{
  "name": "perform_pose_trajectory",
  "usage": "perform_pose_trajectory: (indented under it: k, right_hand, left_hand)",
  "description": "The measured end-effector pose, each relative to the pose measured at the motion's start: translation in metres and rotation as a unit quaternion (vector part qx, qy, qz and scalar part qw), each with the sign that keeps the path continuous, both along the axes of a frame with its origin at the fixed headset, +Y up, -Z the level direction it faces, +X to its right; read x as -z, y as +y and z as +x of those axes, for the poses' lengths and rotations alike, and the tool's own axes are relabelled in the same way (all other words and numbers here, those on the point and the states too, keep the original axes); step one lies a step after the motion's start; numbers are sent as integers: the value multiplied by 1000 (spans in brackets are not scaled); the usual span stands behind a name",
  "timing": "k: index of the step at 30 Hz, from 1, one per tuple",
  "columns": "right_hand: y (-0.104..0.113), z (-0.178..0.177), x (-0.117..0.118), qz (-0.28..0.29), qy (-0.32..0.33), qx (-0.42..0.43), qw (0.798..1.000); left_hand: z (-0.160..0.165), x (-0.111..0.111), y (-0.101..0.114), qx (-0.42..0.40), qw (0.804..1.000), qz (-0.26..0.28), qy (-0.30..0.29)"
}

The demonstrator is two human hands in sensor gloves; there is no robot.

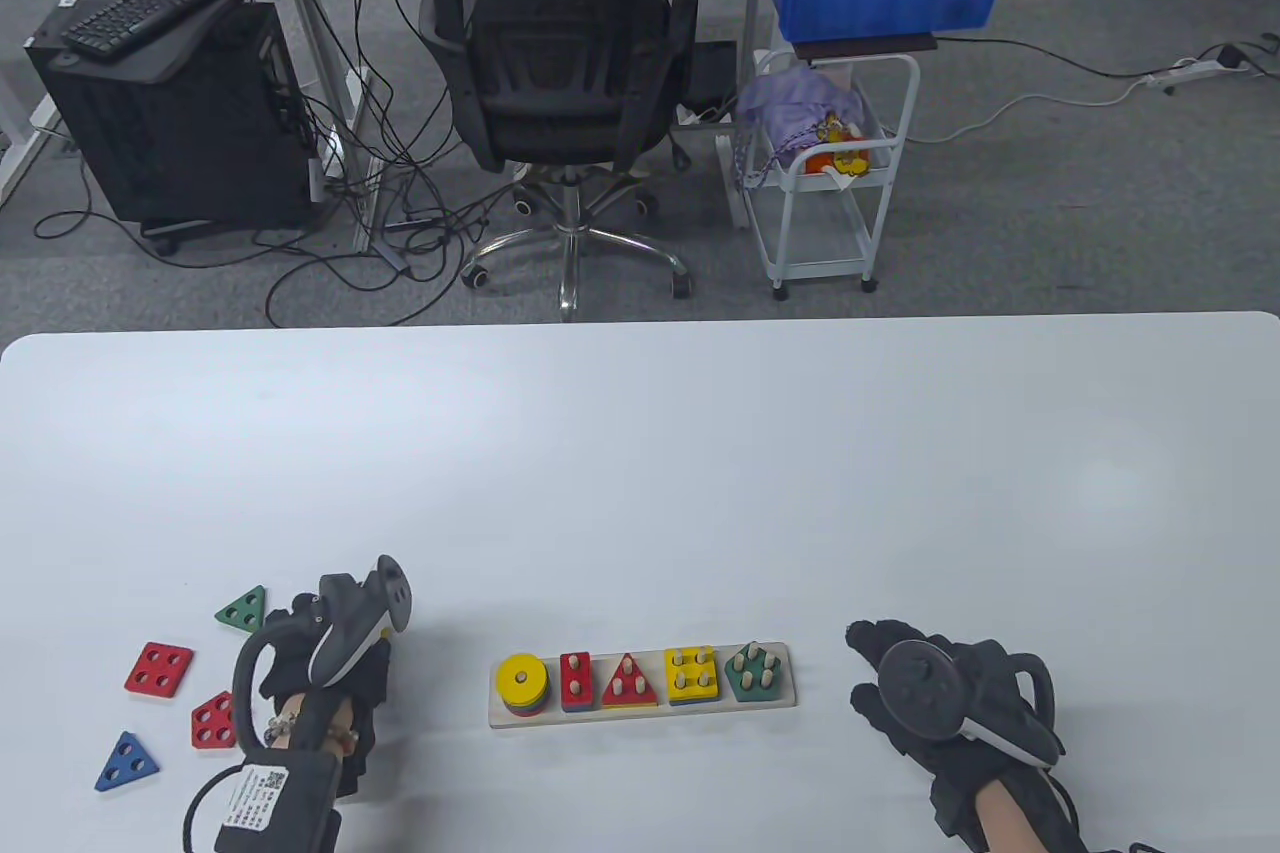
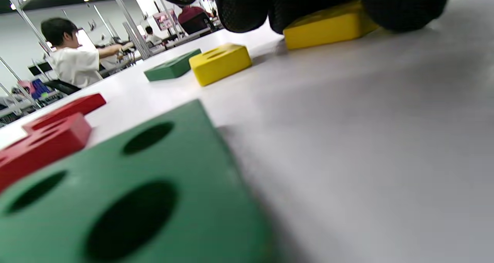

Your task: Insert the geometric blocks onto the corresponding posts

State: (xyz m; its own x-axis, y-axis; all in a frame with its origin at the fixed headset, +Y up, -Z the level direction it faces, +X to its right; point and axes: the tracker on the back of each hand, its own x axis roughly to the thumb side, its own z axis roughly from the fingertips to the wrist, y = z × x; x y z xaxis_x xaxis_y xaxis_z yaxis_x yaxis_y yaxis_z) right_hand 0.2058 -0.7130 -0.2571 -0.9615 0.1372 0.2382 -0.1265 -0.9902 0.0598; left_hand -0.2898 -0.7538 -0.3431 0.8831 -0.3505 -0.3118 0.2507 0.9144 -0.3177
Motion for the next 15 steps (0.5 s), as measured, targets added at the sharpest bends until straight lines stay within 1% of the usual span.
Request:
perform_pose_trajectory:
  k: [2,5,7,8,10,11,13,14,15]
  right_hand:
    - [1,1,0,3,-3,3,1000]
    - [1,1,0,4,-5,6,1000]
    - [-1,1,1,0,-4,2,1000]
    - [-2,0,2,-2,-3,2,1000]
    - [-4,-1,3,-6,1,2,1000]
    - [-4,-2,4,-5,0,2,1000]
    - [-5,-5,4,3,-1,0,1000]
    - [-4,-7,4,13,-1,2,1000]
    - [-3,-9,3,22,0,6,1000]
  left_hand:
    - [4,2,0,6,1000,-2,2]
    - [7,3,-2,12,1000,-7,-11]
    - [5,1,-2,27,1000,9,-10]
    - [5,1,-2,25,1000,8,-11]
    - [8,-1,4,30,999,36,-15]
    - [11,-3,11,13,998,63,-22]
    - [19,-6,25,-35,994,94,-35]
    - [24,-8,33,-75,990,115,-45]
    - [29,-10,39,-114,984,124,-53]
